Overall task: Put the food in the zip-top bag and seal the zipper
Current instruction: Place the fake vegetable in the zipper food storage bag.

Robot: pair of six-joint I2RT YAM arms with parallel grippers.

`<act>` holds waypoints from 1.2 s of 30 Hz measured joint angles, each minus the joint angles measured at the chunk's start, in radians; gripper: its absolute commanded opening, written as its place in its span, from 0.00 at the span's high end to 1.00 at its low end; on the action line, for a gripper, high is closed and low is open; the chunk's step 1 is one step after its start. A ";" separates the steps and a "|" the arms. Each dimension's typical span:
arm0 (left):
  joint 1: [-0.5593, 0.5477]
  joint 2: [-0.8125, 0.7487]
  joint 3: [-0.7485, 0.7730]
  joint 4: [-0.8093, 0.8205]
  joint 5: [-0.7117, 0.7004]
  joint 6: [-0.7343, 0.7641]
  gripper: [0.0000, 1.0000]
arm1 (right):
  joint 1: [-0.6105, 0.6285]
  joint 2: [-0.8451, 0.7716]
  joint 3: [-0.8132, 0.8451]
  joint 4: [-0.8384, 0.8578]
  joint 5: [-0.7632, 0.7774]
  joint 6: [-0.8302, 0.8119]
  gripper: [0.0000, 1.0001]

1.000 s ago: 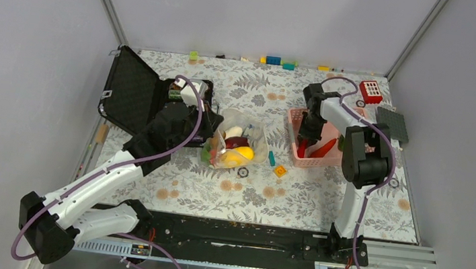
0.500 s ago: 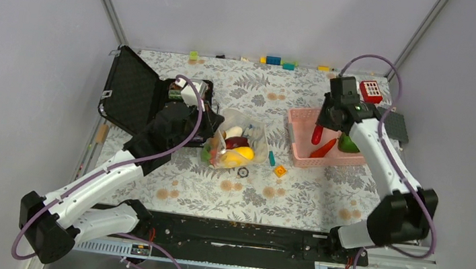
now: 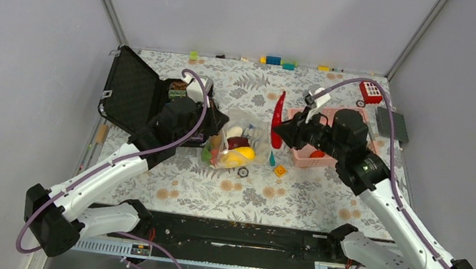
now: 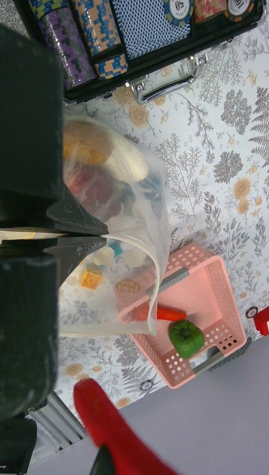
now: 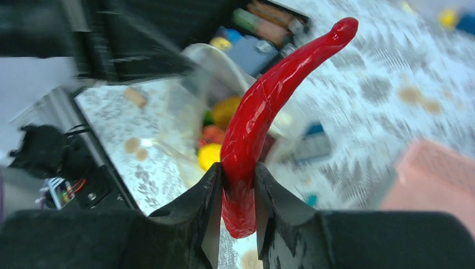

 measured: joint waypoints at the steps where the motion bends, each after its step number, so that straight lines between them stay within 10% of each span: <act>1: 0.000 0.000 0.005 -0.008 0.005 -0.006 1.00 | 0.029 -0.014 -0.014 0.048 -0.037 -0.026 0.86; 10: 0.000 0.000 0.029 -0.066 0.039 -0.045 1.00 | 0.183 0.054 -0.114 0.419 -0.229 -0.220 0.82; 21: 0.000 -0.002 0.040 -0.118 0.040 -0.085 1.00 | 0.191 0.174 -0.217 0.486 -0.246 -0.368 0.67; 36: 0.000 -0.002 0.054 -0.142 0.035 -0.092 1.00 | 0.195 0.182 -0.219 0.388 -0.236 -0.357 0.00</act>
